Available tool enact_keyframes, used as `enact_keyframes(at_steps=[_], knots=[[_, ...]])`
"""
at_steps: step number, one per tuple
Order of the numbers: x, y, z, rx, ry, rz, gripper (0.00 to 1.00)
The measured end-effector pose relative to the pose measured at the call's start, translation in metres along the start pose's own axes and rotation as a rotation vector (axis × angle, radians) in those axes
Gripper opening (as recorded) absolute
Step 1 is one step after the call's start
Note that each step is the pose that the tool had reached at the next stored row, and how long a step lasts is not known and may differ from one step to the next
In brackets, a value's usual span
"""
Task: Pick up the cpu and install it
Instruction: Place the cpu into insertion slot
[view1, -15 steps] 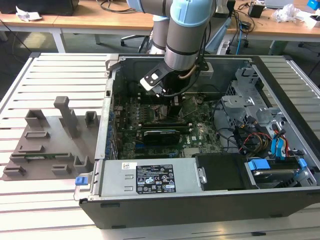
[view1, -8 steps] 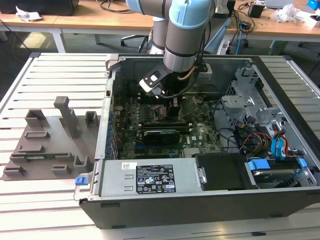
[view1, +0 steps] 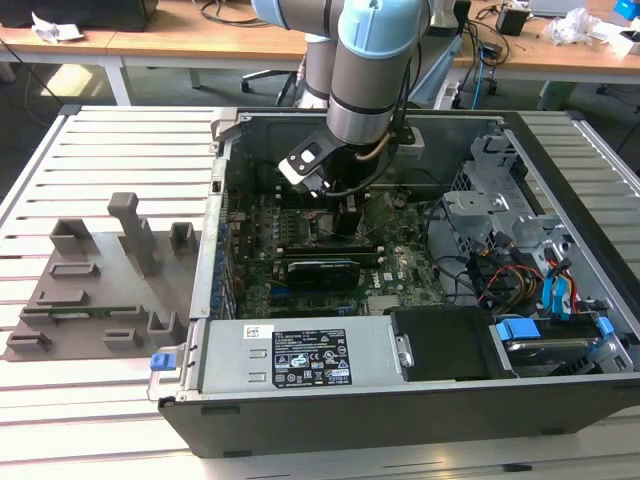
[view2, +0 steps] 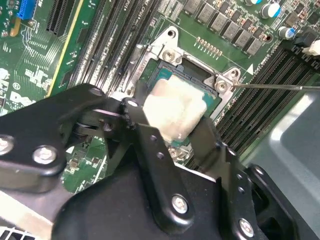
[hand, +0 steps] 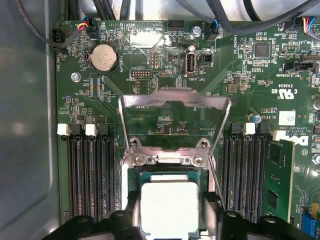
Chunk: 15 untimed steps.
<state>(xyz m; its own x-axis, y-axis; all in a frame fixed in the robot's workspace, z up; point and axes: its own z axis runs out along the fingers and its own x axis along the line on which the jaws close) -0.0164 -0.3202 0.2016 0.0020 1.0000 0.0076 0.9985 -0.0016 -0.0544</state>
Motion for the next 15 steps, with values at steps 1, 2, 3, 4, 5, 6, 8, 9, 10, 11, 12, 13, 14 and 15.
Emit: enact_keyframes(at_steps=[1,2,3,4,5,6,8,9,10,11,12,13,14,15], knots=[[0.0,0.0,0.0,0.0,0.0,0.0,0.62],[0.0,0.0,0.0,0.0,-0.0001,0.0,0.68],[0.0,0.0,0.0,0.0,-0.0005,0.0,0.68],[0.0001,0.0001,0.0,0.0,-0.0021,0.0,0.68],[0.0,0.0001,-0.0013,0.0,-0.003,0.0,0.68],[0.0001,-0.0001,-0.0035,-0.0001,-0.0035,0.0,0.68],[0.0007,-0.0006,-0.0103,-0.0013,-0.0049,0.0,0.6],[0.0008,-0.0007,-0.0121,-0.0015,-0.0053,0.0,0.6],[0.0008,-0.0008,-0.0133,-0.0016,-0.0061,0.0,0.53],[0.0008,-0.0009,-0.0155,-0.0015,-0.0076,0.0,0.47],[0.0008,-0.001,-0.0172,-0.0016,-0.0086,0.0,0.42],[0.0009,-0.0011,-0.0189,-0.0016,-0.0098,0.0,0.42],[0.0012,-0.0013,-0.0222,-0.0016,-0.0124,0.001,0.35],[0.0013,-0.0014,-0.0254,-0.0016,-0.0144,0.001,0.24]])
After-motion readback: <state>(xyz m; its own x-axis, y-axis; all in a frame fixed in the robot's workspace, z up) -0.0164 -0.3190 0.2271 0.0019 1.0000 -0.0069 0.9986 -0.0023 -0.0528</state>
